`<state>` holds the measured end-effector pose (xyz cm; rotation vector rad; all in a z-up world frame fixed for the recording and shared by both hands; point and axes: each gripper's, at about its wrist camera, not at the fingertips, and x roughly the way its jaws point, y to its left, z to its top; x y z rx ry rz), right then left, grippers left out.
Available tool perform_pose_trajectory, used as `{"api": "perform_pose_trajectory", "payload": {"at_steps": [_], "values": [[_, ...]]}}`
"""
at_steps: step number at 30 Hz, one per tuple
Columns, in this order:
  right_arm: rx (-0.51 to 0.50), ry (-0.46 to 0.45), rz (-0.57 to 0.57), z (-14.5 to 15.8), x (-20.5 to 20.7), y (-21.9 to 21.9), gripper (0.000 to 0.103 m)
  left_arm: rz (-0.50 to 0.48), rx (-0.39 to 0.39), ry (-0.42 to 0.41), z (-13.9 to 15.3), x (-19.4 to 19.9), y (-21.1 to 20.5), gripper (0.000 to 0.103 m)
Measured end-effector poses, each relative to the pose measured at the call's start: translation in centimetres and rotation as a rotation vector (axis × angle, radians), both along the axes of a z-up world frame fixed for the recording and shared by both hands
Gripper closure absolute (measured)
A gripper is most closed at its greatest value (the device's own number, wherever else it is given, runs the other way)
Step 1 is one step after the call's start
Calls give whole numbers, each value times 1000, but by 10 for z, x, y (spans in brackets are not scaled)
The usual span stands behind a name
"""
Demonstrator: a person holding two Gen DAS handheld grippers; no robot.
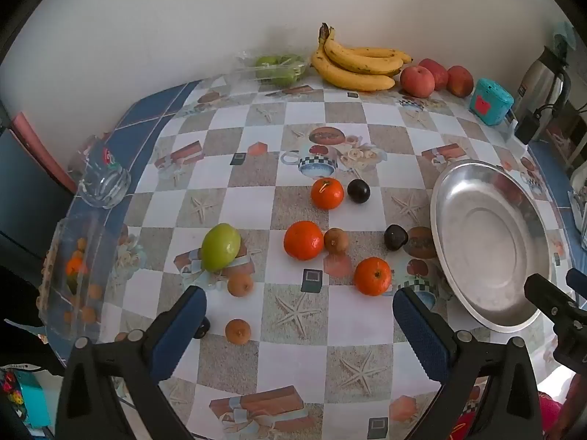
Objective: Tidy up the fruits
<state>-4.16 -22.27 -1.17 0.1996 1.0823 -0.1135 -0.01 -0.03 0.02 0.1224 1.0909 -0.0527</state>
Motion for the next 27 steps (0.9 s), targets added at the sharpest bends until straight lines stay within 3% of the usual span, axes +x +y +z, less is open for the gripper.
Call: {"api": "perform_pose_trajectory", "payload": {"at_steps": [27], "values": [[3,2,1,-1,1,1,0,-1,4,-3,0,0,0,0]]}}
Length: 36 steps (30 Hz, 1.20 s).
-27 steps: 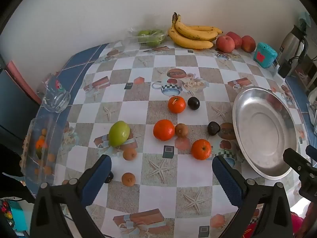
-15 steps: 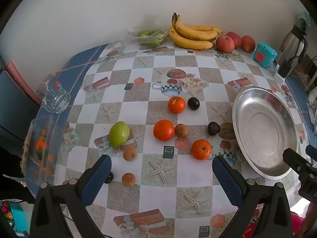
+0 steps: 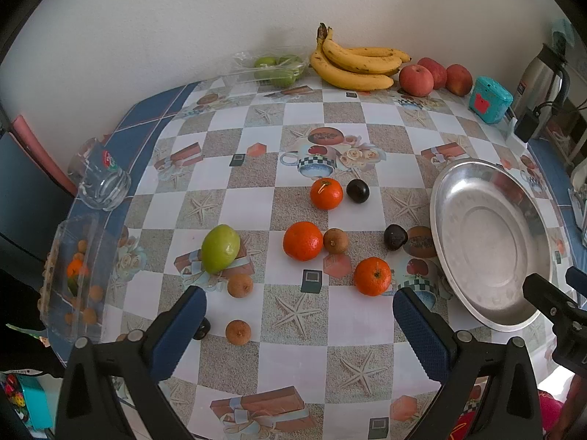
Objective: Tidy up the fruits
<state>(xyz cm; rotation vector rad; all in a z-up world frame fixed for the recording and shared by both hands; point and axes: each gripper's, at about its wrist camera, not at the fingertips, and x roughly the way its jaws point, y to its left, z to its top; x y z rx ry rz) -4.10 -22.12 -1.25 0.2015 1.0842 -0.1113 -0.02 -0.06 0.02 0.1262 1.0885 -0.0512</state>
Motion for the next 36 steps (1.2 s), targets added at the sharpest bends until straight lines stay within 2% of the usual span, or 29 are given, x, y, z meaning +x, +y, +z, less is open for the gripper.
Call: {"api": "perform_pose_trajectory", "payload": {"at_steps": [36], "values": [[0,-3,1,1,1,1,0,1,1,-4,0,0,-1,0]]}}
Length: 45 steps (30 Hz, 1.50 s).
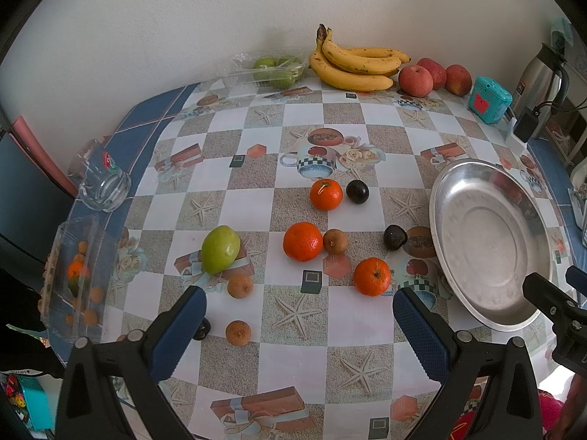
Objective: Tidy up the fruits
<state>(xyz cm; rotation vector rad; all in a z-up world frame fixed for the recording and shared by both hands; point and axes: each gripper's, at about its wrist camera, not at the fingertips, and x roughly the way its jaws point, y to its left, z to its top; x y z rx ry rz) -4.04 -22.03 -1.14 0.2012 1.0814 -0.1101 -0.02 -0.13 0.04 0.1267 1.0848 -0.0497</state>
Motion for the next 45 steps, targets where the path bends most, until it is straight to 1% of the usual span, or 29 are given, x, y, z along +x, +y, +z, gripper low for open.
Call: {"api": "perform_pose_trajectory", "payload": {"at_steps": [28,33,36,39,44,45], "values": [[-3,-2,1,0,0,1,0,2,0,0,1,0,-1,0],[5,-2,3,0,1,1,0,5,-1,-11,5,-2,6,0],[34,-17,13,1,3,1,0,26,-20,-21,10,-1,20,0],[58,-36,41,4,5,7,0,73,-43,-29,13,2,45,0],[98,-58,148,6,15,38,0,196,-98,-27,9,2,104,0],[106,-57,171,6,18,46,0,207,-102,-26,7,1,111,0]]}}
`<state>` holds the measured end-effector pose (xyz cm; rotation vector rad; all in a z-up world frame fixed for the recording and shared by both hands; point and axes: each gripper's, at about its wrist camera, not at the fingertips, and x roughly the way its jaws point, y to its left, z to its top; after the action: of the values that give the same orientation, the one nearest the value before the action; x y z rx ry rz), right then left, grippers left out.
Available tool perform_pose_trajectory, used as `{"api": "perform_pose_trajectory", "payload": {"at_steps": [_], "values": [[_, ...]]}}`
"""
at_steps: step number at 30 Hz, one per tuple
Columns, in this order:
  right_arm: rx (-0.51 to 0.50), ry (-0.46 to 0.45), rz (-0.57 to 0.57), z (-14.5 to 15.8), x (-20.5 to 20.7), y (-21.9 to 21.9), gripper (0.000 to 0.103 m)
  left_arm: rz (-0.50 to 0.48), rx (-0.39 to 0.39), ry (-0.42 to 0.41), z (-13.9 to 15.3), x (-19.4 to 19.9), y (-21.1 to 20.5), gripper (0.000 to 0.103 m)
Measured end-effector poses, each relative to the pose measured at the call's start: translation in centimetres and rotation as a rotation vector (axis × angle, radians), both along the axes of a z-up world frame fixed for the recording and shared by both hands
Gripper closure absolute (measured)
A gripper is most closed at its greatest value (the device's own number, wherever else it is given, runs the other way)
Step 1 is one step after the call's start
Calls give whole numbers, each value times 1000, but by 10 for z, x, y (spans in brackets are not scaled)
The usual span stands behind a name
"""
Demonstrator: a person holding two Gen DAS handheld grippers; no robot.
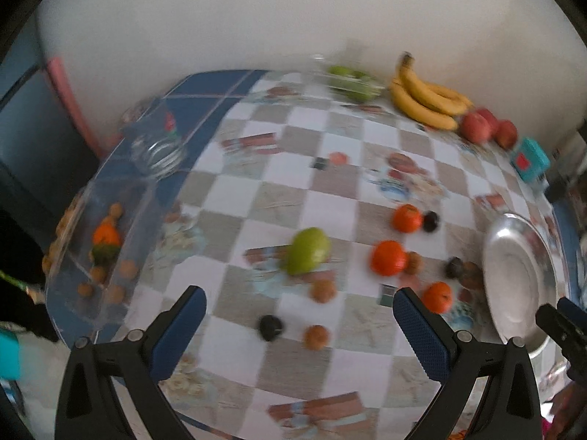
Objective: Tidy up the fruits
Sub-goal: 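Grasp a tangerine with the right tool while the left tool grasps a dark plum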
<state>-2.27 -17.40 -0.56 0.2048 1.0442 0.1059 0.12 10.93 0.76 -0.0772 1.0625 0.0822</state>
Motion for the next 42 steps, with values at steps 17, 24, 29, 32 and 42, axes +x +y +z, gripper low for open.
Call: {"api": "perform_pose_trajectory", "payload": {"at_steps": [17,24,29,32,42], "values": [[26,187,88,-56,47,68,21,89,-126,174,-82,-1,49,16],[24,240,82,-75,59,72,31,75,-191,212,-99,7,42,40],[10,262,81,-84,65,75,36,87,-217,215,-105,8,42,55],[8,271,79,-87,67,75,44,102,-244,214,-106,7,45,62],[11,299,89,-95,71,80,53,110,-262,216,-107,4,46,74]]}}
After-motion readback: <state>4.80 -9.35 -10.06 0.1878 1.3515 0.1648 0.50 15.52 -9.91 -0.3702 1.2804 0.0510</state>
